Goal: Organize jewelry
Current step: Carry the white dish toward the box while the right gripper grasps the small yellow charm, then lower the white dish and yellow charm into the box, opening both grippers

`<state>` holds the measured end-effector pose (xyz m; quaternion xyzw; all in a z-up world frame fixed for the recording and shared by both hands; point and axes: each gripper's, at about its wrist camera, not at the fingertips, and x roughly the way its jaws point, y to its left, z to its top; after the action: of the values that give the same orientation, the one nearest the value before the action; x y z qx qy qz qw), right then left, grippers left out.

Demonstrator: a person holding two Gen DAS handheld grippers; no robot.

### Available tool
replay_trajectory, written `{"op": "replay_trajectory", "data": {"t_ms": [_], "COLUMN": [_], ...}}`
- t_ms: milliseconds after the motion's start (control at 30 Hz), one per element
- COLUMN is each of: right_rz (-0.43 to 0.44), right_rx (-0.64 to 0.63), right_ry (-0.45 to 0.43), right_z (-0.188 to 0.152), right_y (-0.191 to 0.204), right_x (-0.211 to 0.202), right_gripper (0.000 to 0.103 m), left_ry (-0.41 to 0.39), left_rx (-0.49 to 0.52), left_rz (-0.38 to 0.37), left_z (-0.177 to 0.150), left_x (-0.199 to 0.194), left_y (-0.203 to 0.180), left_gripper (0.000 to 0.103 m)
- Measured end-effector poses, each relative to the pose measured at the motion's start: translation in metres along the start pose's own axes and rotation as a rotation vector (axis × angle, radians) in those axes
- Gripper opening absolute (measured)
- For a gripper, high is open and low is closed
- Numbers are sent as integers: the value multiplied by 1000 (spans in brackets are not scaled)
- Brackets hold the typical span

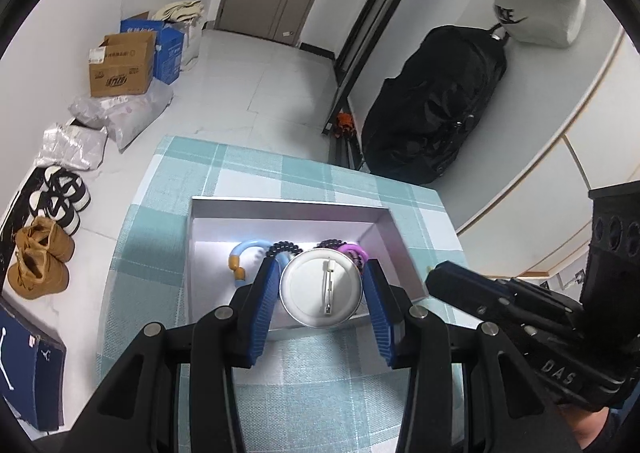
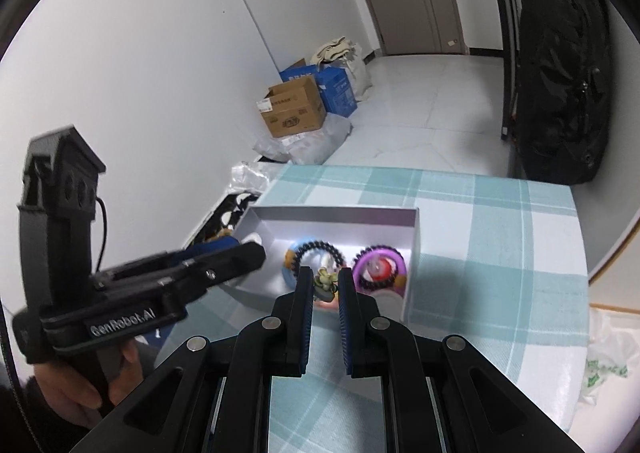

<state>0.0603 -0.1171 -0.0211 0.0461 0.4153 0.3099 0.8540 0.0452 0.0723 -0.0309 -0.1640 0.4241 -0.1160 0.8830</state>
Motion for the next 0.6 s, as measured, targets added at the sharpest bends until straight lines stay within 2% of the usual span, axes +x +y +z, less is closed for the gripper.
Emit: {"op": "replay_trajectory", "data": {"t_ms": [333, 467, 600], "right_rz": [36, 79, 83], "right_rx": [44, 90, 126], "right_ry": [18, 35, 60], "right_z": [16, 19, 20], "right_y": [-7, -15, -24], "right_x": [20, 30, 41], "right_gripper": [11, 11, 11], "left_ry": [36, 49, 64], "left_rx": [-43, -33, -25], "left_rz": [37, 37, 38], "left_z": [12, 15, 18], "left_x": [22, 29, 36], "left_y": [9, 7, 6], "left_gripper": [38, 38, 38]}}
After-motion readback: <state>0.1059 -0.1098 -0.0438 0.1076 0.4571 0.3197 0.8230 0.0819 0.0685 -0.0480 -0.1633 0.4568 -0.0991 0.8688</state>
